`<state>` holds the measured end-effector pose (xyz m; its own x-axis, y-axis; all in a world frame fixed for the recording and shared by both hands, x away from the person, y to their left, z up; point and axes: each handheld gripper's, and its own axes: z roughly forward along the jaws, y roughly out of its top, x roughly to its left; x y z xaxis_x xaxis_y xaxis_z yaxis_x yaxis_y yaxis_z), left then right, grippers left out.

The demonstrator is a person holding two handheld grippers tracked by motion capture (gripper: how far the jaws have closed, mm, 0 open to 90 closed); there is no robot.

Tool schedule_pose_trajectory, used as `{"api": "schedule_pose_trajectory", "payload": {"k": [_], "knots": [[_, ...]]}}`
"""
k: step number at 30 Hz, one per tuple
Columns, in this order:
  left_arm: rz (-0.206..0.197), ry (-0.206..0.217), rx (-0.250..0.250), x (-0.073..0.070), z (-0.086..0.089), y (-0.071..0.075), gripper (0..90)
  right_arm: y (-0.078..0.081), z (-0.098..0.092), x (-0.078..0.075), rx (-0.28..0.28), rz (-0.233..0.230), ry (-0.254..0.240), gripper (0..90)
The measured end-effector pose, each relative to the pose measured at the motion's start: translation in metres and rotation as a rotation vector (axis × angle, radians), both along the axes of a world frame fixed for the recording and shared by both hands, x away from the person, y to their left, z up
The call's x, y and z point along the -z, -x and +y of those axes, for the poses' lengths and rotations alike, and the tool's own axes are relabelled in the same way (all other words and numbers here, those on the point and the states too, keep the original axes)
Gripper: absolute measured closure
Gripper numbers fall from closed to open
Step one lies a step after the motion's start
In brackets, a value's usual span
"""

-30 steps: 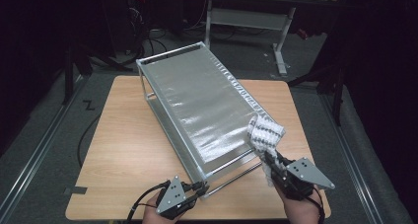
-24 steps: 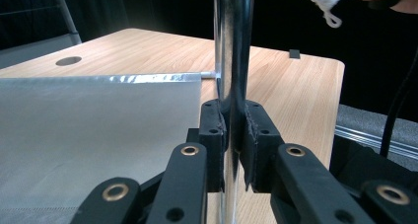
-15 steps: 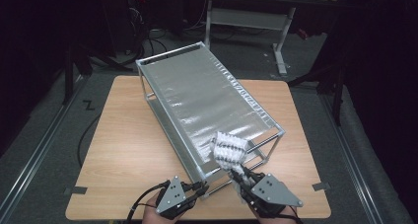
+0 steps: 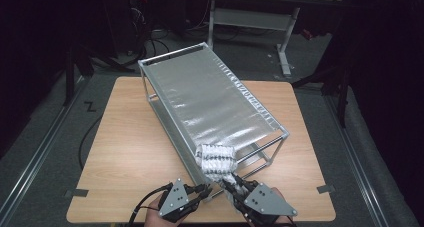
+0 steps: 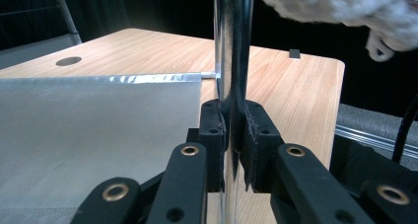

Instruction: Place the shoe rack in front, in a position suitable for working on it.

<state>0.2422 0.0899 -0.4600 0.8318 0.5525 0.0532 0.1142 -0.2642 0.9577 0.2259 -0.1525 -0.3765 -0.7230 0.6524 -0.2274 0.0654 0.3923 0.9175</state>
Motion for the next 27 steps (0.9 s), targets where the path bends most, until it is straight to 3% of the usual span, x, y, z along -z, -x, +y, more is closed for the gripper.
{"api": "schedule_pose_trajectory", "payload": {"k": [17, 23, 27], "knots": [[0.001, 0.002, 0.002, 0.000, 0.000, 0.000, 80.5, -0.043, -0.068, 0.002, 0.245, 0.041, -0.077, 75.5], [0.001, 0.002, 0.004, 0.000, 0.000, 0.000, 80.5, -0.058, -0.103, 0.005, 0.367, 0.061, -0.121, 75.5], [0.001, 0.002, 0.003, 0.000, 0.000, 0.000, 80.4, -0.064, -0.121, 0.008, 0.420, 0.080, -0.144, 75.6]]}}
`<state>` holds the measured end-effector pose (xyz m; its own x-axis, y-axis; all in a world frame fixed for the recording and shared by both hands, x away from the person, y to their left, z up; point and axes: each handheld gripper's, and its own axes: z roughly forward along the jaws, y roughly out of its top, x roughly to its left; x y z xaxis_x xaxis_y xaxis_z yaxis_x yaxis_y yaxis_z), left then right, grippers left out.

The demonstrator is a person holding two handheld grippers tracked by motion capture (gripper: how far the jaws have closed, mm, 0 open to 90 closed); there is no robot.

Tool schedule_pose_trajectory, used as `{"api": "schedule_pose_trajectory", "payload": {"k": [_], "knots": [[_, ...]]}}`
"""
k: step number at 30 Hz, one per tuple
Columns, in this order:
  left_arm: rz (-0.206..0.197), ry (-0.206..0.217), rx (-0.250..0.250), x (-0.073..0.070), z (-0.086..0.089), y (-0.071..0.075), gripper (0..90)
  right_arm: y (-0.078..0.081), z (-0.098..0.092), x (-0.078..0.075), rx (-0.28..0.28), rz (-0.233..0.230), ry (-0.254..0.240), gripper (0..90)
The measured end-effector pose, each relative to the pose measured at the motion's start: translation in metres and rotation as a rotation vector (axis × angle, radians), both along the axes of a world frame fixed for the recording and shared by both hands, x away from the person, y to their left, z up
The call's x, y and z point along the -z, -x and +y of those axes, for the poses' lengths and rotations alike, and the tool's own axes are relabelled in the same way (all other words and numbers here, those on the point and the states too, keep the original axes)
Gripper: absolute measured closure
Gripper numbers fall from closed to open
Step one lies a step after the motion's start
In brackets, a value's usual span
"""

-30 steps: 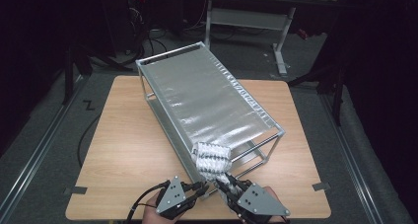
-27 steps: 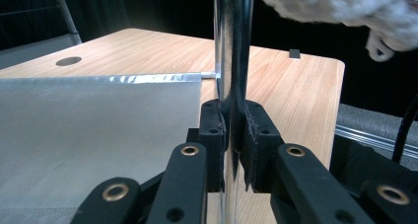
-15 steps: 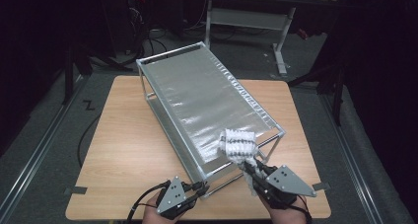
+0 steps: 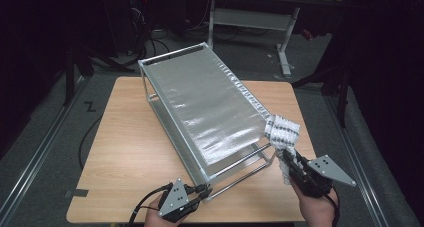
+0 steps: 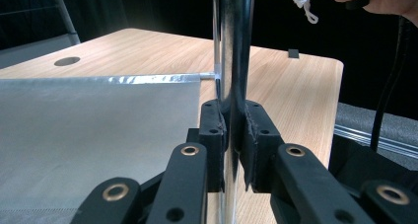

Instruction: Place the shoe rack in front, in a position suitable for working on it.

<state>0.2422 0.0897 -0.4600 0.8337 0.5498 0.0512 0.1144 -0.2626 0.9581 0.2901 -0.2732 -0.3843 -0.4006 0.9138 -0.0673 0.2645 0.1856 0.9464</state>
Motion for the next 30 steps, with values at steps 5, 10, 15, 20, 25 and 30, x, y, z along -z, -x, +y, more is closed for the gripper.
{"api": "schedule_pose_trajectory", "payload": {"k": [5, 10, 15, 20, 25, 30], "knots": [[0.001, 0.001, 0.000, 0.000, 0.000, 0.000, 80.5, 0.000, -0.003, -0.001, 0.011, -0.003, -0.001, 75.6], [-0.008, -0.017, 0.002, 0.000, 0.001, -0.001, 80.5, 0.001, 0.002, 0.000, -0.007, -0.003, 0.006, 75.6], [0.000, 0.001, 0.000, 0.000, 0.000, 0.000, 80.4, -0.002, 0.009, 0.006, -0.037, 0.026, 0.021, 75.6], [0.001, 0.001, 0.001, 0.000, 0.000, 0.000, 80.4, -0.009, 0.018, 0.020, -0.071, 0.089, 0.053, 75.6], [0.000, 0.001, 0.001, 0.000, 0.000, 0.000, 80.4, -0.021, 0.028, 0.044, -0.110, 0.196, 0.102, 75.6], [0.000, -0.001, 0.003, 0.000, 0.000, 0.000, 80.4, -0.027, 0.041, 0.065, -0.148, 0.276, 0.151, 75.5]]}}
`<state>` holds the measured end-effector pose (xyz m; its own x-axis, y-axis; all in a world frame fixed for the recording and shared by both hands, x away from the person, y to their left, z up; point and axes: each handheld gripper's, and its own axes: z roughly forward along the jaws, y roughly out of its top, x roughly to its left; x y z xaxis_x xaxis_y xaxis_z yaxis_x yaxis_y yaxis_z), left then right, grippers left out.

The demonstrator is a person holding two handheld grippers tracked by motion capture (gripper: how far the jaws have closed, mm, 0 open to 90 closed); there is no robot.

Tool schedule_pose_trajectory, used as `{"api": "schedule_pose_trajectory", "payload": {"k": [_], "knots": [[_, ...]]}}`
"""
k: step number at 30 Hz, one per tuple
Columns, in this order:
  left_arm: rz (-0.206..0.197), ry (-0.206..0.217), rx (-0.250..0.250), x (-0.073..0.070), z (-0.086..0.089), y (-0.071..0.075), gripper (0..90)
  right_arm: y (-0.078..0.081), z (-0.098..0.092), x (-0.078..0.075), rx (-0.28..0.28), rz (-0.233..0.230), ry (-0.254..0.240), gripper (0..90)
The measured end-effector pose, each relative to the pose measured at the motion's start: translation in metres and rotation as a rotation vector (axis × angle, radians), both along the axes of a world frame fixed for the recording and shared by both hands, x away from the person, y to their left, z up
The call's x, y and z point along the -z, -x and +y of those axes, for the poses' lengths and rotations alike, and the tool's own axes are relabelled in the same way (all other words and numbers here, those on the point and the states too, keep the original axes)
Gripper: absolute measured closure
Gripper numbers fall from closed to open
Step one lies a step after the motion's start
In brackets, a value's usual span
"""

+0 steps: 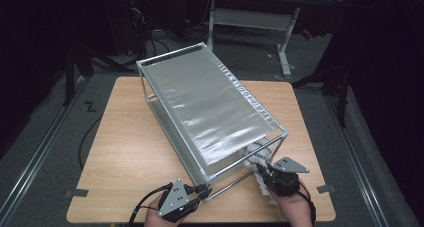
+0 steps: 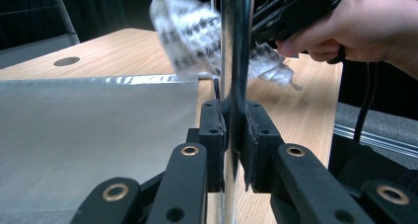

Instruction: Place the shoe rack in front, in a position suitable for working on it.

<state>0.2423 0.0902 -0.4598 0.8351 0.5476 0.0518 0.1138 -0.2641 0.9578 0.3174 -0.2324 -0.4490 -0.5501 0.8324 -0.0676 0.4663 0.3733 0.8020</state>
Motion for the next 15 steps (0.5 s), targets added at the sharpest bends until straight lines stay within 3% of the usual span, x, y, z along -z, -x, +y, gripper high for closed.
{"api": "schedule_pose_trajectory", "payload": {"k": [4, 15], "knots": [[0.000, 0.001, 0.001, 0.000, 0.000, 0.000, 80.4, 0.002, -0.004, -0.007, 0.017, -0.035, -0.017, 75.6], [0.000, 0.000, 0.002, 0.000, 0.000, 0.000, 80.5, 0.016, -0.037, -0.045, 0.131, -0.199, -0.120, 75.5]]}}
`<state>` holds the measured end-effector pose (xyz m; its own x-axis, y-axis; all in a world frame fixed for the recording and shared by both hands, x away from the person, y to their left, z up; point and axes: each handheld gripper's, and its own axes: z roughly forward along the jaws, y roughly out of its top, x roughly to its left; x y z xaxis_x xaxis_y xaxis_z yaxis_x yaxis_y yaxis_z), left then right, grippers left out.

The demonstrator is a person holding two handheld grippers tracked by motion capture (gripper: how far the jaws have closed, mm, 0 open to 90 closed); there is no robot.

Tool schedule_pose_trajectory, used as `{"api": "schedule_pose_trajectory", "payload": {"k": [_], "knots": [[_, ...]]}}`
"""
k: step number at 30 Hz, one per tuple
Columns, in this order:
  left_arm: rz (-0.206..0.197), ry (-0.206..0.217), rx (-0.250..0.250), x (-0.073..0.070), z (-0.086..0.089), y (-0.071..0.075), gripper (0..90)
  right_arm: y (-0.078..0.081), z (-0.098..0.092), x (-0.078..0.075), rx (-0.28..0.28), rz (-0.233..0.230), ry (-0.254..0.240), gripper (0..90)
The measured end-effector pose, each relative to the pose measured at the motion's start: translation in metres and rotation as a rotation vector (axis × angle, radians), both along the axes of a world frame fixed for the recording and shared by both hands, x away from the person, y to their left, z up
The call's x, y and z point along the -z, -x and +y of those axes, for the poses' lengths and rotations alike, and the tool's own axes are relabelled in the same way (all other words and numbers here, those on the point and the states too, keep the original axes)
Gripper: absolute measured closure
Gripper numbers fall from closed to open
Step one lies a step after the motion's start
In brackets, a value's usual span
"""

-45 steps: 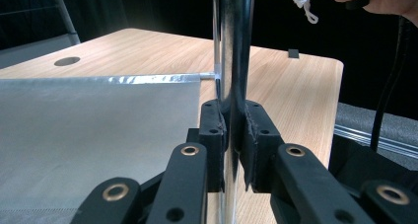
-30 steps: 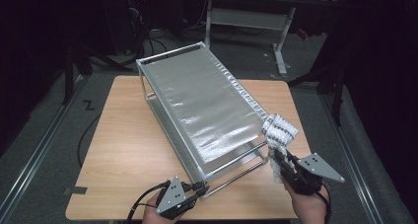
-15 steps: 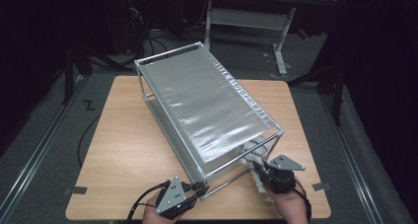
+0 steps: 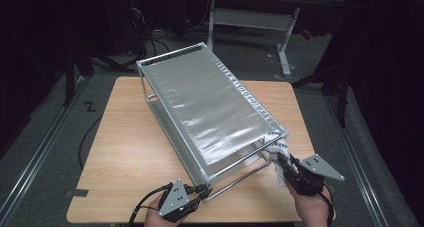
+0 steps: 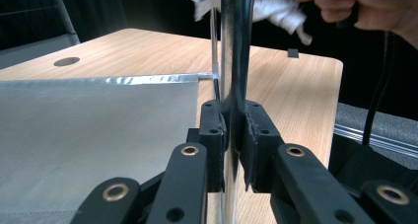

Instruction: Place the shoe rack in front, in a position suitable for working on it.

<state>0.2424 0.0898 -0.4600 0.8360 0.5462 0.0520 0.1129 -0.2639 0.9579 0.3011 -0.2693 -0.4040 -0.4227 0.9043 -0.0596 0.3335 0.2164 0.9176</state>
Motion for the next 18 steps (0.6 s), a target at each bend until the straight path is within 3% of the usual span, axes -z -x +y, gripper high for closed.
{"api": "schedule_pose_trajectory", "payload": {"k": [4, 9, 18], "knots": [[0.000, 0.001, 0.007, 0.000, -0.001, 0.000, 80.5, 0.006, -0.002, -0.009, 0.012, -0.042, -0.005, 75.4], [0.000, 0.001, 0.007, 0.000, 0.000, 0.000, 80.5, 0.007, 0.002, -0.010, 0.002, -0.045, 0.006, 75.4], [0.000, 0.000, 0.008, 0.000, 0.000, 0.000, 80.5, 0.017, 0.030, -0.011, -0.108, -0.039, 0.018, 75.4]]}}
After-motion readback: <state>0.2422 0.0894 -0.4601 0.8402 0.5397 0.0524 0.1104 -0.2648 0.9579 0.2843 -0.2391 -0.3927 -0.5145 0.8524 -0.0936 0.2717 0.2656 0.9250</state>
